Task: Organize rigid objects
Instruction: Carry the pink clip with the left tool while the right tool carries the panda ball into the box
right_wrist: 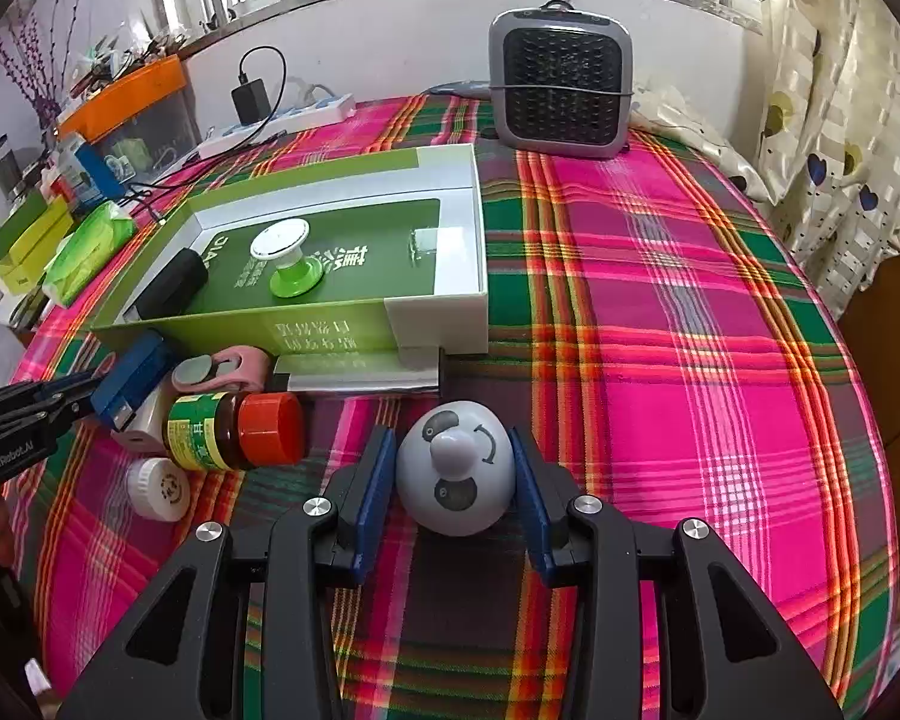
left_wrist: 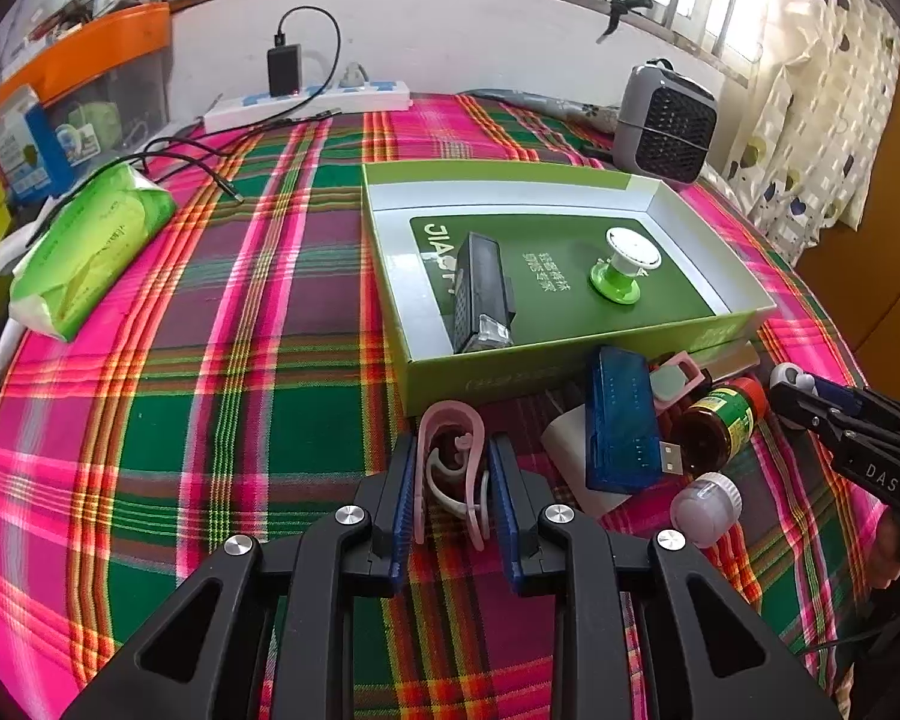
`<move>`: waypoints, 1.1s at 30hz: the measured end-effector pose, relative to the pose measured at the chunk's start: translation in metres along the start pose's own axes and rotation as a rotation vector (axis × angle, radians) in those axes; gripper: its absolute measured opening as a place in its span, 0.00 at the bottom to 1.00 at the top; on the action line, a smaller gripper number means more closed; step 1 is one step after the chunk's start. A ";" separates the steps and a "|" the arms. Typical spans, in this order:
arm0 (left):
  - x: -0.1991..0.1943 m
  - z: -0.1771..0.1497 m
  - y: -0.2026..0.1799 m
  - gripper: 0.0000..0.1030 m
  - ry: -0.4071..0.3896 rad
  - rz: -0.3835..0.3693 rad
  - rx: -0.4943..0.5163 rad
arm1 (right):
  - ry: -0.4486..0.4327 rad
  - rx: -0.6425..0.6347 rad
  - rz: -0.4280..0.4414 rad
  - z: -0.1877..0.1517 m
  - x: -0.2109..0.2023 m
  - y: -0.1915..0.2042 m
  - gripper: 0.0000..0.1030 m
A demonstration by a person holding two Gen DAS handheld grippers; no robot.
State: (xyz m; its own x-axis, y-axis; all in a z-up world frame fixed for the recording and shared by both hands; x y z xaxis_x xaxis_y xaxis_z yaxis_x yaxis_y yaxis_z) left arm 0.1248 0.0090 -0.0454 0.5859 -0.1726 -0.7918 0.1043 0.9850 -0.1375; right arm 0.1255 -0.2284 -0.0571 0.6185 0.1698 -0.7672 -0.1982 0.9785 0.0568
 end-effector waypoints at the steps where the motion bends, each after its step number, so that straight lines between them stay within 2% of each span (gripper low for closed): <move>1: -0.001 0.000 0.000 0.22 -0.001 0.000 0.001 | -0.001 0.001 0.001 0.000 -0.001 0.000 0.39; 18: -0.027 0.012 -0.004 0.22 -0.058 -0.001 0.010 | -0.036 -0.014 0.018 0.007 -0.017 0.006 0.39; 33: -0.034 0.056 -0.011 0.22 -0.100 -0.039 0.026 | -0.097 -0.061 0.058 0.054 -0.028 0.020 0.39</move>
State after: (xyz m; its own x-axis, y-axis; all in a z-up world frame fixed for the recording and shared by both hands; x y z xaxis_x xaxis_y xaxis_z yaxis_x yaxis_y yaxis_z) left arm 0.1489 0.0041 0.0166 0.6583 -0.2110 -0.7226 0.1484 0.9774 -0.1502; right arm 0.1453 -0.2069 -0.0003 0.6747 0.2394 -0.6982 -0.2801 0.9582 0.0578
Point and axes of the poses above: each gripper's, at about its wrist camera, not at the fingertips, and x roughly the way its jaws point, y to its left, z to its top, the point moved 7 cm from there along x, roughly the way its jaws point, and after that the axes turned 3 degrees about -x, right-handed, at the moved point
